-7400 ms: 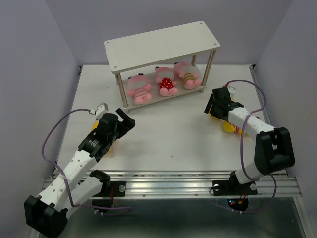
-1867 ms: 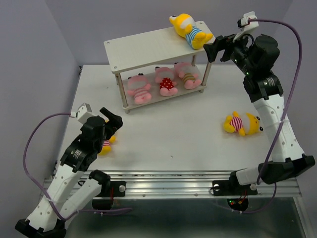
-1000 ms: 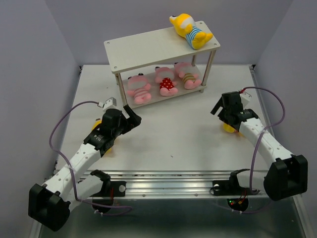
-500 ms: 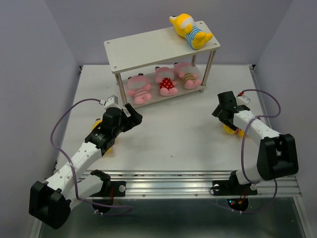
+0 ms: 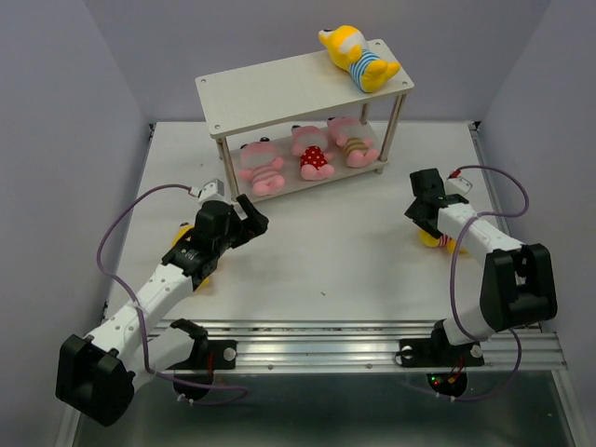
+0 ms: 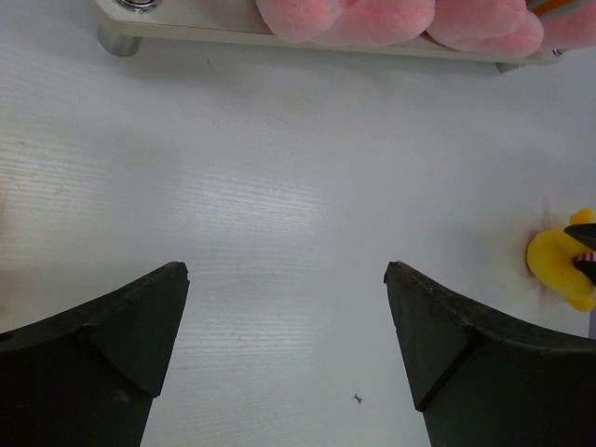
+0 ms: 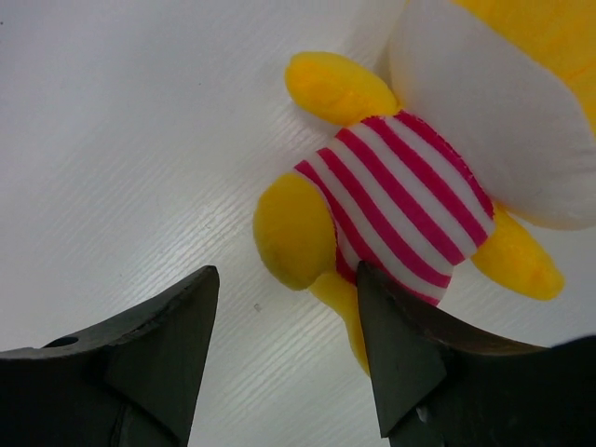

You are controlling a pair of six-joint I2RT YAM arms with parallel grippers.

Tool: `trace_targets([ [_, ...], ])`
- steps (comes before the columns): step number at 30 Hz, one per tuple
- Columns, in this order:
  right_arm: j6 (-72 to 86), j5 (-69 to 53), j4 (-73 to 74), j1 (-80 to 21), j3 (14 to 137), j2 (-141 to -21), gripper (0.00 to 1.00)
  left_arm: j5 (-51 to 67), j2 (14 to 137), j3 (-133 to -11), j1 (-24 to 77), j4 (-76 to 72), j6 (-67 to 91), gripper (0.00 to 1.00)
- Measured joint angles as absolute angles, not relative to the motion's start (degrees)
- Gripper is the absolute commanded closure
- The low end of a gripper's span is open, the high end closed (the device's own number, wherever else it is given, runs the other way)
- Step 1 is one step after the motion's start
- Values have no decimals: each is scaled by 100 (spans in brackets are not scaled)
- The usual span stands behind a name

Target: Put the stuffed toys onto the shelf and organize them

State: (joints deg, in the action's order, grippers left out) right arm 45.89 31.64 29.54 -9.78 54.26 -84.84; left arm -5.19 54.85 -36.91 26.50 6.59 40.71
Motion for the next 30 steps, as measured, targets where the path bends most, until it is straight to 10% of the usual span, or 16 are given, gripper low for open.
trace_targets([
  [10, 4628, 3347, 2954, -908, 5426, -8490, 44, -519, 5502, -3691, 2650, 659, 4071, 1],
  [25, 4580, 3732, 2967, -860, 5426, -8490, 98, -449, 5500, -3691, 2650, 593, 4071, 1],
  [30, 4305, 3806, 2954, -860, 5426, -8486, 99, -447, 5452, -3691, 2650, 580, 4071, 1],
])
